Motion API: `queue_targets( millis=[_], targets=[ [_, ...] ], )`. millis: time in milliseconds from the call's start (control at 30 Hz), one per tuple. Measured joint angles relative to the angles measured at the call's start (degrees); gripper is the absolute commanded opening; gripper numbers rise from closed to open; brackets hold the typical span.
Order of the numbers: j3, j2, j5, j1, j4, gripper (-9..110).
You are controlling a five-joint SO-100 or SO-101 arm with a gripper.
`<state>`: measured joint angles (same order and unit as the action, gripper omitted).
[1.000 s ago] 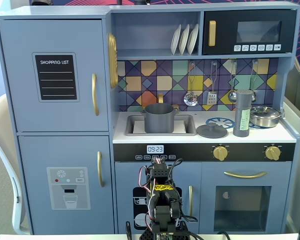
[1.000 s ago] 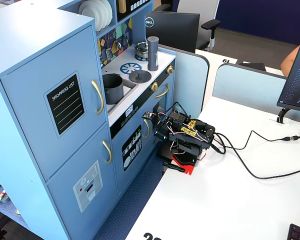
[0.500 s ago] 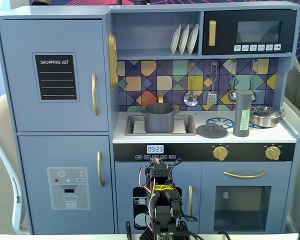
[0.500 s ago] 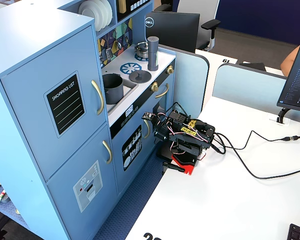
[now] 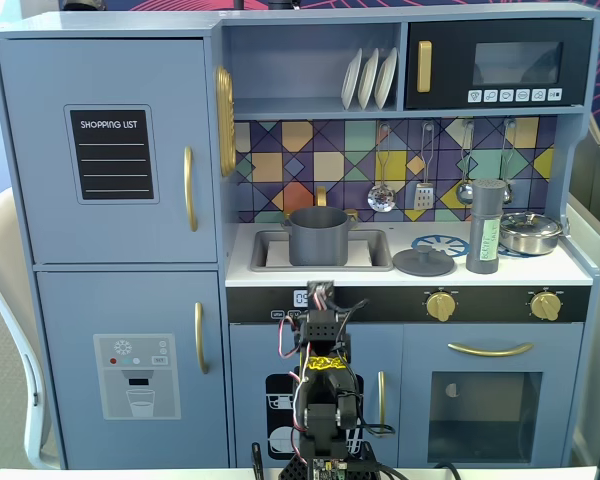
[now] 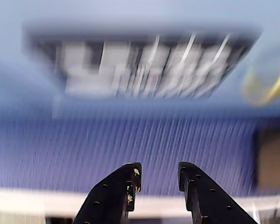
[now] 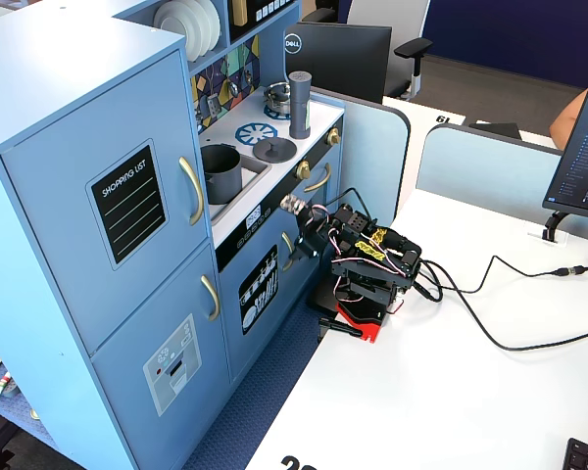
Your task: Put salt in the gray recipient
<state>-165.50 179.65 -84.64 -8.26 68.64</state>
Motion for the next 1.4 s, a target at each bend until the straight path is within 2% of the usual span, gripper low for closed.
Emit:
queue_targets(
  millis=[333,500,933,1233,1400],
  targets=[
    [15.3,-1.8,-4.6,-20.4,-12.6,0],
    [21.4,-3.8,-4.8,-27.2,-20.8,0],
    [20.0,-13.8,-4.9,-41.0,-56.1,0],
    [19.9,-19.2,-0.4,-43.3,-60.6,4],
    [19.9,-21.7,1.8,-44.0,-62.0,13]
  ],
)
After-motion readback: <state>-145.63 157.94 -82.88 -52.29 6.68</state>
